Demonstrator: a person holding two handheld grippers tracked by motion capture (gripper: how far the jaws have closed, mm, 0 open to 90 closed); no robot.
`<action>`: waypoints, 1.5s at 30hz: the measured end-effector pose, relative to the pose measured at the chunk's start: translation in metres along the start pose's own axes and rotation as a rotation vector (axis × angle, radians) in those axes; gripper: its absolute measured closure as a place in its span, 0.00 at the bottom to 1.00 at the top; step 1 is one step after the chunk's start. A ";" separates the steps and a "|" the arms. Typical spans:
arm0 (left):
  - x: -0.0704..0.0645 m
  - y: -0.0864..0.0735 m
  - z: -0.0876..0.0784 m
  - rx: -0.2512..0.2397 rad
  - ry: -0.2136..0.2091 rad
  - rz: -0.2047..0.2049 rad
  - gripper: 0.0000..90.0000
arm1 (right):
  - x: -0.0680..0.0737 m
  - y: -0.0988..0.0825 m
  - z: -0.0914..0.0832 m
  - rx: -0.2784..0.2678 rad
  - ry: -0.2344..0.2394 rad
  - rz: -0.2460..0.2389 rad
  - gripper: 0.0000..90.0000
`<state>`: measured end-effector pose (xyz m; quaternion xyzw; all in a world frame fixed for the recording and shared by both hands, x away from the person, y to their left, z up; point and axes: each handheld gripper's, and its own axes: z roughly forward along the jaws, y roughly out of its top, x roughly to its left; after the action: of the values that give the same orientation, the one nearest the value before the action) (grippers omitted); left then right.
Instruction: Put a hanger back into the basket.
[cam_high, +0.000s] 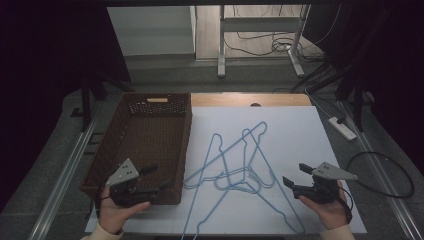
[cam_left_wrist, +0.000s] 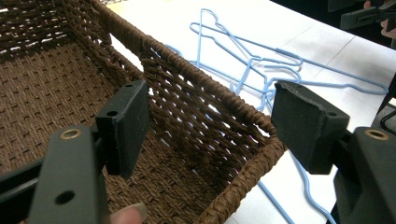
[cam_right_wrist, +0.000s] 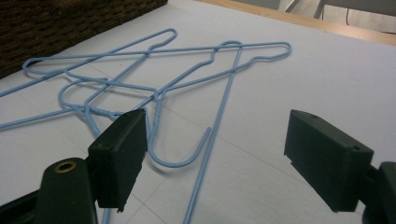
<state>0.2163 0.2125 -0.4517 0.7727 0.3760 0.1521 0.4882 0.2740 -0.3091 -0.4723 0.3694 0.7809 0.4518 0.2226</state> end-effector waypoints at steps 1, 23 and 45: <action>0.000 0.000 0.001 0.000 -0.001 0.001 0.32 | 0.000 0.000 0.000 0.000 0.000 0.000 0.24; -0.003 0.001 0.002 0.009 -0.004 0.013 0.33 | 0.002 0.003 0.008 0.077 0.003 -0.014 0.27; -0.004 0.001 0.005 0.024 -0.014 0.014 0.33 | 0.030 0.058 0.098 0.469 0.055 -0.103 0.38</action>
<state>0.2166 0.2063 -0.4529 0.7822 0.3689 0.1454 0.4805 0.3436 -0.2139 -0.4708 0.3583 0.8881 0.2558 0.1322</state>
